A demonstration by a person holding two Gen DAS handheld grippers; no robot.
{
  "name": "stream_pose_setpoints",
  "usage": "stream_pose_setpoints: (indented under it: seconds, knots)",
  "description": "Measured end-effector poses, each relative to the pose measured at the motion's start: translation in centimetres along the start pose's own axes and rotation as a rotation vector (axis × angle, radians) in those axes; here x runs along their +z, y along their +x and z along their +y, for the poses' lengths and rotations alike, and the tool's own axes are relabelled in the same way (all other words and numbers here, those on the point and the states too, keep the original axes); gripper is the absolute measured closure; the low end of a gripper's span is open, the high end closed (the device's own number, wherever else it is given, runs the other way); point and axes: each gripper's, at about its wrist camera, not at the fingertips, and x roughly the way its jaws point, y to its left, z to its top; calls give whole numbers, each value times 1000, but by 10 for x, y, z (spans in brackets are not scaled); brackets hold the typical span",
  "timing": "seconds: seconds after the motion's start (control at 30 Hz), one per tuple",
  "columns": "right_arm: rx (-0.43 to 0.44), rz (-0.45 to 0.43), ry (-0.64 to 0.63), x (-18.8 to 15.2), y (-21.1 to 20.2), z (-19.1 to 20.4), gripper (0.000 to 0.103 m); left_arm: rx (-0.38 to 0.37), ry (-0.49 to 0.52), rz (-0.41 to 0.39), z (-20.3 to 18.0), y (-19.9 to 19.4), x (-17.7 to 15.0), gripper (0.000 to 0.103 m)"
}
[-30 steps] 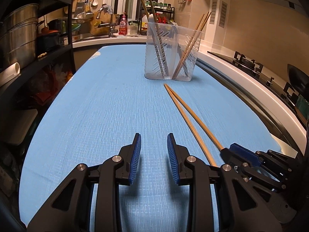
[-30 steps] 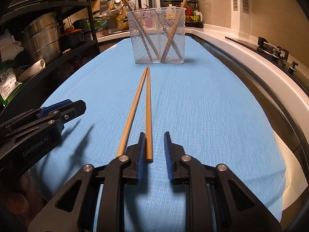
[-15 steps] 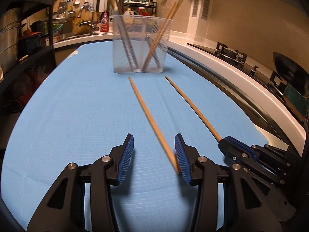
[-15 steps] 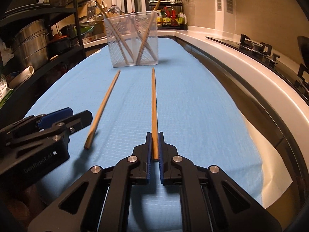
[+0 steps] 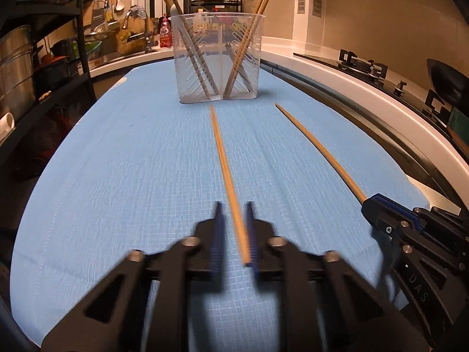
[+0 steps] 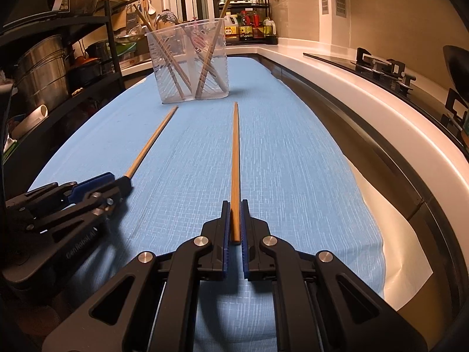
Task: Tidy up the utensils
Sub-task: 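Close the left tool on the last loose wooden chopstick, then lift both chopsticks off the cloth and carry them toward the clear holder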
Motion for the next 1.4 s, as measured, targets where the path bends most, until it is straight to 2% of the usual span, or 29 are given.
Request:
stream_pose_setpoints:
  seconds: [0.23,0.37,0.5,0.7,1.4]
  knots:
    - [22,2,-10,0,2,12,96,32,-85,-36,39,-14,-7,96]
    - [14,-4,-6,-1,2,14,96,12,-120,-54,54,-20,-10,96]
    - [12,-6,4,0,2,12,95,14,-126,-40,56,-14,-14,96]
    - [10,-5,-7,1,4,12,95,49,-110,-60,52,-12,-15,96]
    - [8,-30,-15,3,10,15,93,65,-76,-92,47,-12,-19,96]
